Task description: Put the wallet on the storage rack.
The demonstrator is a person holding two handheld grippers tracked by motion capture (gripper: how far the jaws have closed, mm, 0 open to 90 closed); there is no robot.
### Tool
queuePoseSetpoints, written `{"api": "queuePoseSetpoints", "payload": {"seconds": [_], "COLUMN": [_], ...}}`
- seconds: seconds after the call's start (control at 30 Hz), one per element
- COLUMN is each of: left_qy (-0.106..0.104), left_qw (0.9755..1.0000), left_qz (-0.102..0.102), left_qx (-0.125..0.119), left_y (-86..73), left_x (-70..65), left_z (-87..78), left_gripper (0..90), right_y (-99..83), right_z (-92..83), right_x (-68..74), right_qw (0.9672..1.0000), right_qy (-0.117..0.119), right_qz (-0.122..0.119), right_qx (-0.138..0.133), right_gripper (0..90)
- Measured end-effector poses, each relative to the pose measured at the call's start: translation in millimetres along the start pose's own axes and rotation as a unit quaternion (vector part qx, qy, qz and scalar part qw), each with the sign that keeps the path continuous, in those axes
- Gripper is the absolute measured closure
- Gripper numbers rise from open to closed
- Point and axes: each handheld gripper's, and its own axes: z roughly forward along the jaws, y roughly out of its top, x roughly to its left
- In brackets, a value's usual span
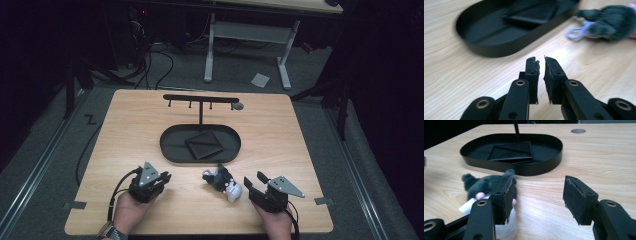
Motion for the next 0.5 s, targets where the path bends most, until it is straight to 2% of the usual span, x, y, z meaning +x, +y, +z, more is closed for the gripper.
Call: {"api": "queuePoseSetpoints", "payload": {"seconds": [0.07,0.13,0.17,0.2,0.27,0.33,0.43,0.5], "left_qy": [0.010,0.011,0.011,0.008,0.009,0.010,0.012,0.004], "left_qw": [0.9999,0.9999,0.9999,0.9996,0.9990,0.9988,0.9987,0.9983], "left_qz": [-0.004,-0.009,-0.009,-0.027,-0.042,-0.046,-0.047,-0.056], "left_qx": [-0.002,0.006,0.006,-0.002,-0.010,-0.013,-0.016,-0.016], "left_y": [-8.5,-13.3,-13.3,-14.4,-15.0,-14.9,-16.9,-18.8], "left_x": [8.2,16.5,16.5,25.0,31.0,32.7,34.0,34.4], "left_z": [-2.2,-3.3,-3.3,-5.7,-6.8,-7.3,-9.5,-11.0], "left_gripper": [79.9,79.6,79.1,78.4,76.2,73.8,68.1,64.5], "right_y": [0.1,0.2,0.2,0.1,-0.3,-0.5,0.1,1.8], "right_z": [0.9,1.7,1.9,2.1,2.4,2.7,5.5,6.7], "right_x": [-3.1,-6.0,-6.7,-7.6,-8.8,-9.2,-10.2,-11.7], "right_qw": [1.0000,0.9999,0.9998,0.9997,0.9993,0.9990,0.9971,0.9963], "right_qy": [-0.006,-0.016,-0.020,-0.023,-0.033,-0.038,-0.056,-0.058], "right_qz": [0.002,-0.001,-0.002,-0.005,-0.017,-0.021,-0.040,-0.044], "right_qx": [0.001,0.003,0.004,0.006,0.011,0.013,0.032,0.046], "right_gripper": [42.2,43.3,43.9,44.5,46.5,47.2,50.3,51.0]}}
